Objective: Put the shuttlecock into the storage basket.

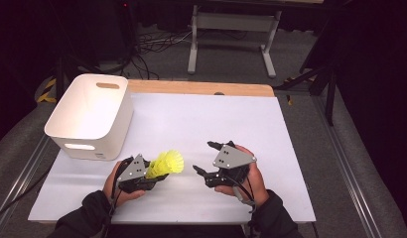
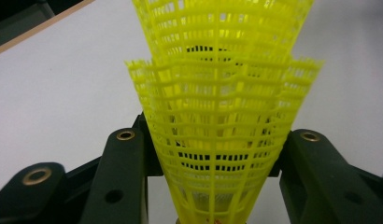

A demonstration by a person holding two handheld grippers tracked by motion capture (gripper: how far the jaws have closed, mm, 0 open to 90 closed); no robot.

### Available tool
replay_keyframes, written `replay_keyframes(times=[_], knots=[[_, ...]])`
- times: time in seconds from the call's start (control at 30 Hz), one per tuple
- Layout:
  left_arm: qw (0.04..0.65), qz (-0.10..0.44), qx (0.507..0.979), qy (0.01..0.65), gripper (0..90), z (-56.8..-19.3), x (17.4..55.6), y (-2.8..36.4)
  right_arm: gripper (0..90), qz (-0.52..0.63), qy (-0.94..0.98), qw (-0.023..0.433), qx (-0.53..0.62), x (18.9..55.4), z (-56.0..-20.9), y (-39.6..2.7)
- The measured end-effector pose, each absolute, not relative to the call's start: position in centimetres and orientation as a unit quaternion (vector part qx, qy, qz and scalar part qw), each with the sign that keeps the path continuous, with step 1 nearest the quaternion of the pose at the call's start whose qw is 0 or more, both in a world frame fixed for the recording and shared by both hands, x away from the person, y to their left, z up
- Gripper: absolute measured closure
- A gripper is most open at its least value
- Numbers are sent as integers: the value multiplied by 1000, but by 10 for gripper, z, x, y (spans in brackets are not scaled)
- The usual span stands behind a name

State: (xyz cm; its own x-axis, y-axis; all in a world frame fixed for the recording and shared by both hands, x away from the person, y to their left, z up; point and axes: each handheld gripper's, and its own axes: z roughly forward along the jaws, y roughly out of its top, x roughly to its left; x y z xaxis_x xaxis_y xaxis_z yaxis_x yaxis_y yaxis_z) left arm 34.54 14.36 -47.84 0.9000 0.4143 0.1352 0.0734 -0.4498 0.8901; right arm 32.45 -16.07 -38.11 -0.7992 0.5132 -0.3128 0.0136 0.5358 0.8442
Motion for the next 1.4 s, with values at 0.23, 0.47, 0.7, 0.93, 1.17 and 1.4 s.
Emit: replay_keyframes(times=[0.23,0.47,0.7,0.93,1.17,1.4], knots=[[508,174,830,149,572,-476,345,147,197,459,827,275,170,324,-384,-167],[508,177,830,149,572,-475,345,149,183,451,826,287,178,324,-390,-172],[511,181,827,149,573,-473,345,151,182,451,822,293,186,324,-399,-180],[513,183,825,153,573,-471,344,155,178,451,819,295,198,324,-410,-190],[516,190,820,157,574,-469,343,162,178,447,817,303,204,323,-417,-196],[519,196,816,161,573,-466,342,167,178,443,816,305,212,321,-429,-203]])
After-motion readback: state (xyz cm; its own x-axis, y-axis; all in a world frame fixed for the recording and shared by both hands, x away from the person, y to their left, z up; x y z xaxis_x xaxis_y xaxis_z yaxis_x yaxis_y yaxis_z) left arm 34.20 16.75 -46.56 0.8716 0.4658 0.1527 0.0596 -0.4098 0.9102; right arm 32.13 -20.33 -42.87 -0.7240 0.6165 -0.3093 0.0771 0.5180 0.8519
